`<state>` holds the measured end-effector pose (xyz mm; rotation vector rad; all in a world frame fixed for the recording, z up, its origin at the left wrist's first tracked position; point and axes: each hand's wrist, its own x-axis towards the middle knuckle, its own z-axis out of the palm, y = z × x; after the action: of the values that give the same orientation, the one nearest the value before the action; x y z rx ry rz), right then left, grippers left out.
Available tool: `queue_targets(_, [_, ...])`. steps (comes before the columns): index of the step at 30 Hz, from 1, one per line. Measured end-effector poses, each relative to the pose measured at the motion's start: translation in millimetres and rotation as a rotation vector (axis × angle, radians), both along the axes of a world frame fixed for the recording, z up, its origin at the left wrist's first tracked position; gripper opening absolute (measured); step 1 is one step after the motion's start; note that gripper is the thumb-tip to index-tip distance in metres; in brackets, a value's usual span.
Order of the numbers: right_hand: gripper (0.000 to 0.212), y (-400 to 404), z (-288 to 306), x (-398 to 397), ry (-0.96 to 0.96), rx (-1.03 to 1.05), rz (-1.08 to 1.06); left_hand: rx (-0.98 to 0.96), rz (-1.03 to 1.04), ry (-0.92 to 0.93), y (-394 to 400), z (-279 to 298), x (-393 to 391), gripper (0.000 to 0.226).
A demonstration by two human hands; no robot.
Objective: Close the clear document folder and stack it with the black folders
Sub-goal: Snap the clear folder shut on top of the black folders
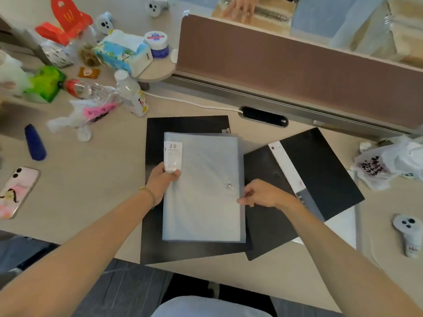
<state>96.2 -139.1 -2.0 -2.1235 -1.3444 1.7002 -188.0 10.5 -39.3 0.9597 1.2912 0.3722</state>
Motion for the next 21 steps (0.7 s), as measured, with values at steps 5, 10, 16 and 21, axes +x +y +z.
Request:
queue_targets(5, [0.016, 4.8, -11.4, 11.8, -0.025, -0.037, 0.021, 0.061, -0.040, 0.119, 0.2, -11.7, 0.7, 0.042])
queue_targets(10, [0.021, 10.2, -32.3, 7.4, -0.083, -0.038, -0.063, 0.327, -0.107, 0.309, -10.7, -23.0, 13.7, 0.055])
queue_targets(16, [0.029, 5.6, -54.8, 4.5, -0.072, -0.056, -0.177, 0.682, -0.316, 0.742, -42.1, -27.2, 23.4, 0.091])
queue_targets(21, [0.029, 6.1, -61.2, 0.9, -0.092, -0.040, -0.281, 0.938, -1.080, 0.710, -75.8, -51.0, 49.0, 0.104])
